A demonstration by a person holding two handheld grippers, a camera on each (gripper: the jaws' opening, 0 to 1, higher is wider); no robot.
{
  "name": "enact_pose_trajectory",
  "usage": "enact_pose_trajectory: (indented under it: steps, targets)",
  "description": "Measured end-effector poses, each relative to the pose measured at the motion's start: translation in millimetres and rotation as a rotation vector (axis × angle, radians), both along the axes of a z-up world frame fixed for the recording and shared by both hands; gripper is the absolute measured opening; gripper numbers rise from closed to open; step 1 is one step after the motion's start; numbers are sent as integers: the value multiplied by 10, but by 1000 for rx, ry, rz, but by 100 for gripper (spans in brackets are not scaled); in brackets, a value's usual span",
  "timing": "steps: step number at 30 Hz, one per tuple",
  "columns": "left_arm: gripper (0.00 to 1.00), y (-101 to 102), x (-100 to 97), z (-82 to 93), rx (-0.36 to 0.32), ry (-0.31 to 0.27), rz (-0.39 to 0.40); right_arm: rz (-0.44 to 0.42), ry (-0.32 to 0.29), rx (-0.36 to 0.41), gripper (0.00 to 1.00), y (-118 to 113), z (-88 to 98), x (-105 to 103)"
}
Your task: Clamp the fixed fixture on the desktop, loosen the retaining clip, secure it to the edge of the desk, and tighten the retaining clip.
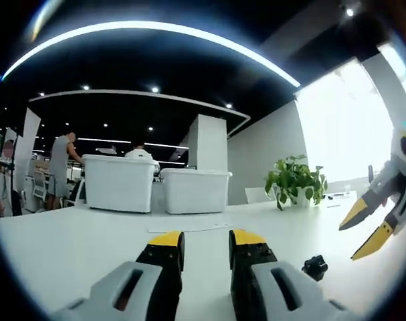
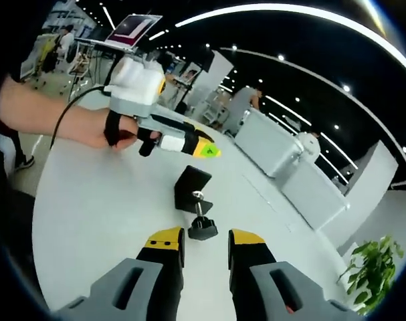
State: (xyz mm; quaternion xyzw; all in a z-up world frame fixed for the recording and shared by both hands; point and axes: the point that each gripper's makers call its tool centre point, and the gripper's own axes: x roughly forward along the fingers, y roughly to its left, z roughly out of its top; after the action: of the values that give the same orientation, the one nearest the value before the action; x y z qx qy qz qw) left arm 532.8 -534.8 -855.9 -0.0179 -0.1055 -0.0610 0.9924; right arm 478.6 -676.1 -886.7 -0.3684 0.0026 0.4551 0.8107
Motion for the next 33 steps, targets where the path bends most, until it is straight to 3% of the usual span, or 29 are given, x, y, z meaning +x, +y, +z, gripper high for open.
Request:
enact_pose_trajectory:
  steps: [9, 20, 23, 31, 33]
  targets:
    - [27, 17, -31, 23, -20, -6, 0, 14, -23, -55, 26, 199, -1, -77]
    - [27, 34, -40, 26, -26, -6, 4, 21, -24, -99, 25, 391, -62, -24]
    - [27, 58, -37, 19, -36, -3, 9, 25, 13, -86, 25, 433, -90, -31]
    - [27, 132, -47, 40, -82, -10, 21, 18, 2, -128, 25, 492, -147, 28]
    - [27, 136, -47, 41, -85, -11, 21, 15, 60, -85, 25, 534, -144, 2]
